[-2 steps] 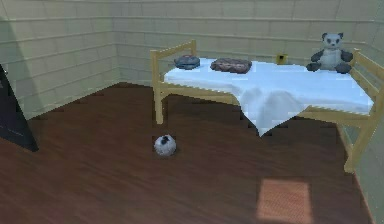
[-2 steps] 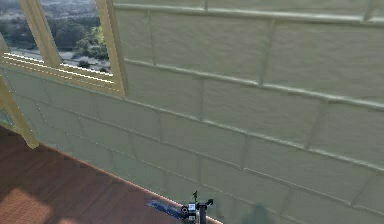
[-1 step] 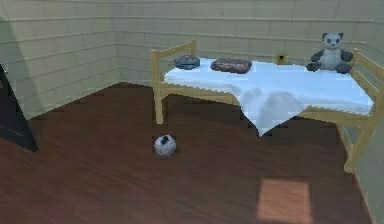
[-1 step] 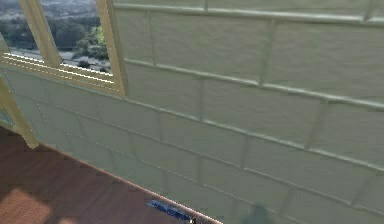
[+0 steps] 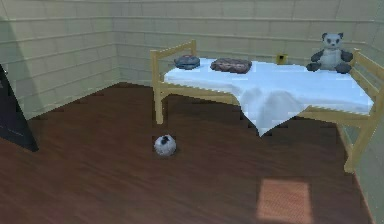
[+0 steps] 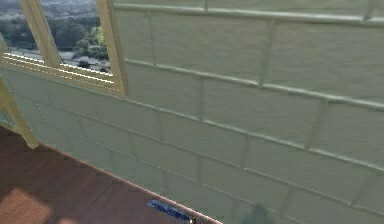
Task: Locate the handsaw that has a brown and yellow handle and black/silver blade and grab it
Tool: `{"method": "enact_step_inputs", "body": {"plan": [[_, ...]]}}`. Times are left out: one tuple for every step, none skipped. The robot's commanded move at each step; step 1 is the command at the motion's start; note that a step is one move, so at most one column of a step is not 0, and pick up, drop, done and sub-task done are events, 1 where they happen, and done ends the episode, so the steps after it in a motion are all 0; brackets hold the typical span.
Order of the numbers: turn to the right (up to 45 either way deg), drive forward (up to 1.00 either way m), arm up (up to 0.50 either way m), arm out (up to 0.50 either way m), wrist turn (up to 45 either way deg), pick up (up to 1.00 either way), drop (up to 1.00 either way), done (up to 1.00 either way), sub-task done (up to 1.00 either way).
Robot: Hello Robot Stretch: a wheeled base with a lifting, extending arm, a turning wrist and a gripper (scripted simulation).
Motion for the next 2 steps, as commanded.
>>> {"method": "enact_step_inputs", "body": {"plan": [[0.0,0.00,0.10,0.00,0.0,0.00,0.00,0.00,0.00],[0.0,0.00,0.00,0.00,0.0,0.00,0.00,1.00,0.00]]}}
